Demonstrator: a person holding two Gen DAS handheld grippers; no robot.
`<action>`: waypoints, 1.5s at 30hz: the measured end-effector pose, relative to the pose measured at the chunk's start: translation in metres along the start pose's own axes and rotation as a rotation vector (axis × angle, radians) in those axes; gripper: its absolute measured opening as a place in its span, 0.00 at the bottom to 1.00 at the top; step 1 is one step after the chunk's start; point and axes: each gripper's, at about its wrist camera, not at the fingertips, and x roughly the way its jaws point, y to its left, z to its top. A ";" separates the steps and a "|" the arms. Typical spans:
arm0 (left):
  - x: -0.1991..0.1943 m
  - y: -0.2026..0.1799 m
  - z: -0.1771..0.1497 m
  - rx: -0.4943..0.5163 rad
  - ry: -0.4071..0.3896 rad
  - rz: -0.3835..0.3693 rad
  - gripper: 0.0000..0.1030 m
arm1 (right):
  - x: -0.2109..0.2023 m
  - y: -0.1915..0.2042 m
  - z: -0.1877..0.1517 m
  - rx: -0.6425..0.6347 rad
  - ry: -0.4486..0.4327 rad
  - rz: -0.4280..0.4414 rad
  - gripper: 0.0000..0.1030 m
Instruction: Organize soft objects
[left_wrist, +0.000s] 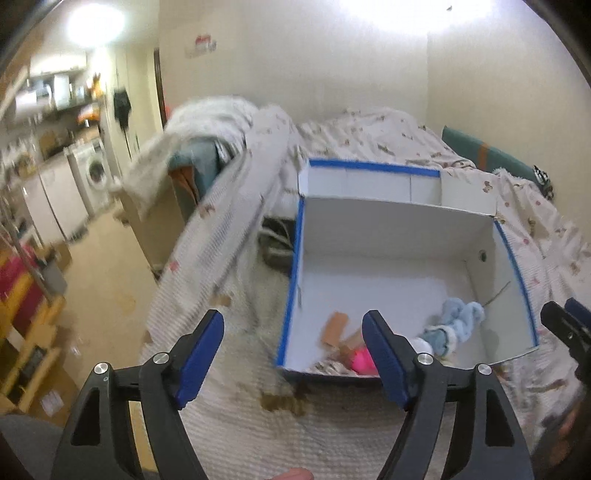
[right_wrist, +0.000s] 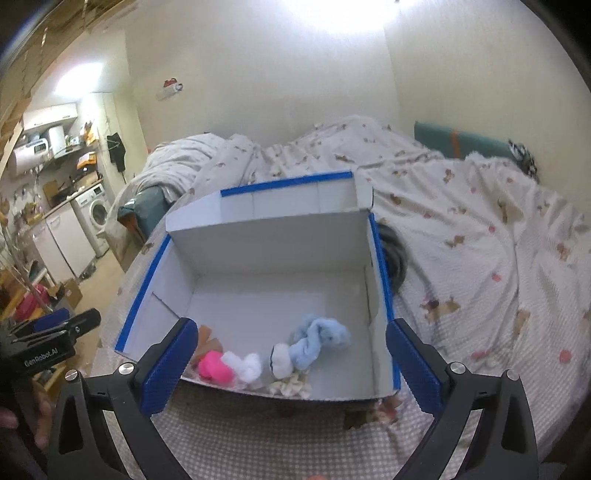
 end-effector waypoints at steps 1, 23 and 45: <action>-0.001 0.001 -0.001 0.001 -0.013 0.007 0.73 | 0.001 0.001 -0.001 -0.007 0.001 -0.006 1.00; 0.012 -0.001 -0.004 -0.014 0.037 -0.032 1.00 | 0.015 0.014 -0.006 -0.058 0.013 -0.025 1.00; 0.010 -0.004 -0.007 -0.003 0.047 -0.048 1.00 | 0.016 0.017 -0.008 -0.072 0.013 -0.025 1.00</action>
